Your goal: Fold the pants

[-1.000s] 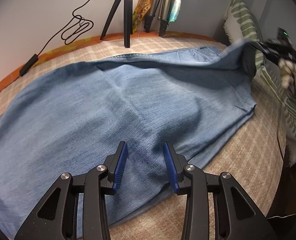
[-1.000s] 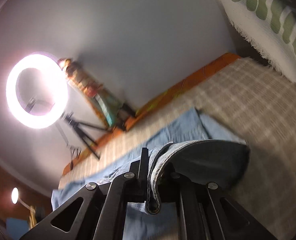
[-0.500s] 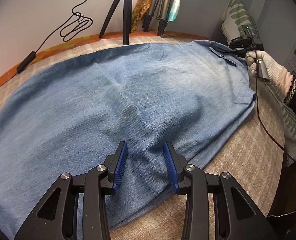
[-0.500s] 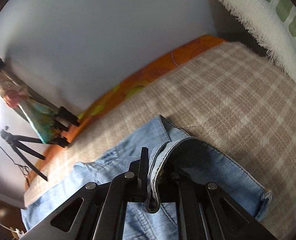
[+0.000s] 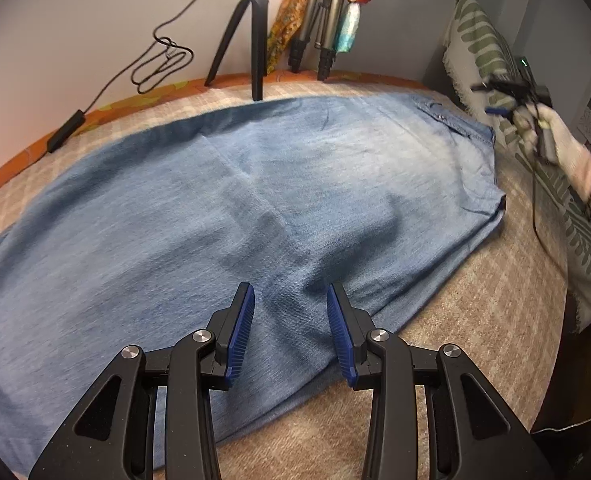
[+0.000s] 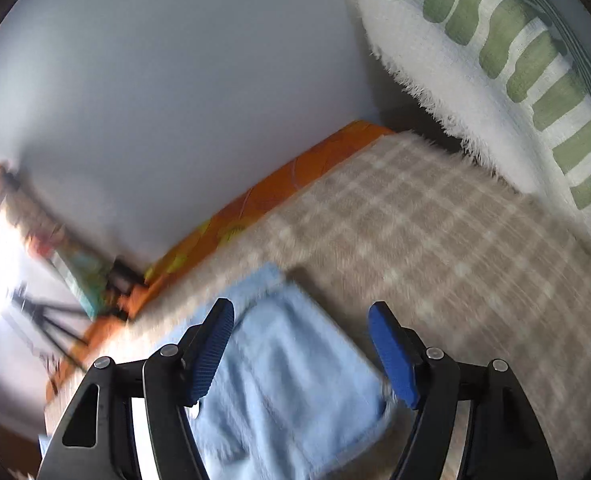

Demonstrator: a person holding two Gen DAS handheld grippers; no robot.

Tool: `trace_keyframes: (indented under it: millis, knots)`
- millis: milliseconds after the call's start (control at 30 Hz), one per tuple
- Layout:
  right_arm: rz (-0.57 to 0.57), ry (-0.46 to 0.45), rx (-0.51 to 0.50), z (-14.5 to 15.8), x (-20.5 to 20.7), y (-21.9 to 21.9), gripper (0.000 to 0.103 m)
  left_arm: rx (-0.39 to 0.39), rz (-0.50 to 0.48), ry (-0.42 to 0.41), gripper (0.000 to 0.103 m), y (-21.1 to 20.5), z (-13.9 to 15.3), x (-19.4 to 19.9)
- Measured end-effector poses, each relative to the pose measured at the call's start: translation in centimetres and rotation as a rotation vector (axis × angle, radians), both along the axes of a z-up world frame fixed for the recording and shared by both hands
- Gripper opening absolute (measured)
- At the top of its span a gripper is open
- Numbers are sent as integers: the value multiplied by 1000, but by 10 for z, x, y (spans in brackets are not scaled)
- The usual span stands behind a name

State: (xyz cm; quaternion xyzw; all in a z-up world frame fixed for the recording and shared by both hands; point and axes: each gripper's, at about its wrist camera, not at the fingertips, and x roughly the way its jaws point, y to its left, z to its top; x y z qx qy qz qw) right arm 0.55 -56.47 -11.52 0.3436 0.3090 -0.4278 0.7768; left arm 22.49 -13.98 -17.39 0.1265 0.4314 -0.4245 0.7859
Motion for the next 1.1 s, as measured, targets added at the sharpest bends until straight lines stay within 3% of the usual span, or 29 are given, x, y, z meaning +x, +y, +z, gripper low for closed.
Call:
trace_keyframes:
  millis: [200,367,567,667,733,833,933,1000,1100]
  knots:
    - [139,-43,127,-28,-23,82,74,14,-13,-56,36,17,15,-14]
    - [262,-57,216,-54,-17,148,74,16,26,-62,36,42,23,-21]
    - [370,-39,222,-62,4,202,74,31,65,-55,36,64,21,-26]
    - [426,33,111,-53,11,231,73,52,34,-61,36,58,17,-30]
    - [523,107,-4,-46,20,254,71,62,18,-64,36,52,14,-31]
    - [666,305,-173,-45,41,282,66,77,-1,-65,36,45,10,-32]
    - [778,450,-262,-53,52,295,53,79,-14,-61,36,41,8,-32]
    - [844,563,-313,-62,61,299,49,81,-14,-56,36,40,6,-31]
    - [887,657,-367,-67,68,300,45,95,-17,-53,36,38,1,-28]
